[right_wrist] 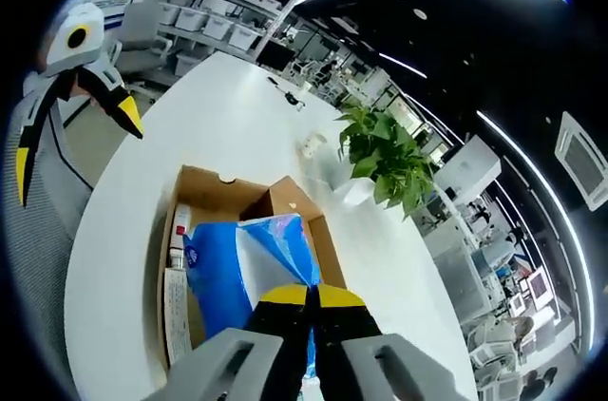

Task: Operate the shoe box by opening the lid, removing the specified soft item, and placing it in the target area until the item is outside and the box remains undamaged.

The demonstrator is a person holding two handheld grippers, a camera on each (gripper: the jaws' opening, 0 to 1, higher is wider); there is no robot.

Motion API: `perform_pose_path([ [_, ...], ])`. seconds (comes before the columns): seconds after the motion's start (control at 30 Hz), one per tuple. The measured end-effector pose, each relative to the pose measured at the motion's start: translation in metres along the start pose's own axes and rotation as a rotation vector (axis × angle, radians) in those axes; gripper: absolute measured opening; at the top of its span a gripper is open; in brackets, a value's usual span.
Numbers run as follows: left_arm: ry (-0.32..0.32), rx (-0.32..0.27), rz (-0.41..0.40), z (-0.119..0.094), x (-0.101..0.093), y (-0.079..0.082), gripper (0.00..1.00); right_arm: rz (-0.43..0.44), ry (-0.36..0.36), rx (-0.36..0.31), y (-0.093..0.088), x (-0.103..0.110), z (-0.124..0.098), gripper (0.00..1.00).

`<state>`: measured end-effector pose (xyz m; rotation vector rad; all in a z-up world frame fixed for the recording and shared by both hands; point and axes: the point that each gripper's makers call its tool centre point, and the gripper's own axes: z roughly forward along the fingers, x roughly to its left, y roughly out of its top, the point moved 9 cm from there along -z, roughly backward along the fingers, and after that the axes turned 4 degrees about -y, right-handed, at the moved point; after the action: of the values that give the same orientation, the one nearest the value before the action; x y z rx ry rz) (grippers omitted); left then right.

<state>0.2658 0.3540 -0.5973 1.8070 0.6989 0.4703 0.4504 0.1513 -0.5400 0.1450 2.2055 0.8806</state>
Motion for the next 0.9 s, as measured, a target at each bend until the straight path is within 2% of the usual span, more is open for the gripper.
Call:
perform_pose_path([
  [0.5, -0.005, 0.018, 0.017, 0.002, -0.001, -0.001, 0.99, 0.007, -0.017, 0.006, -0.008, -0.011, -0.013, 0.0],
  [0.9, -0.006, 0.022, 0.017, 0.002, -0.001, -0.002, 0.99, -0.003, -0.042, 0.018, -0.019, -0.024, -0.033, 0.0],
])
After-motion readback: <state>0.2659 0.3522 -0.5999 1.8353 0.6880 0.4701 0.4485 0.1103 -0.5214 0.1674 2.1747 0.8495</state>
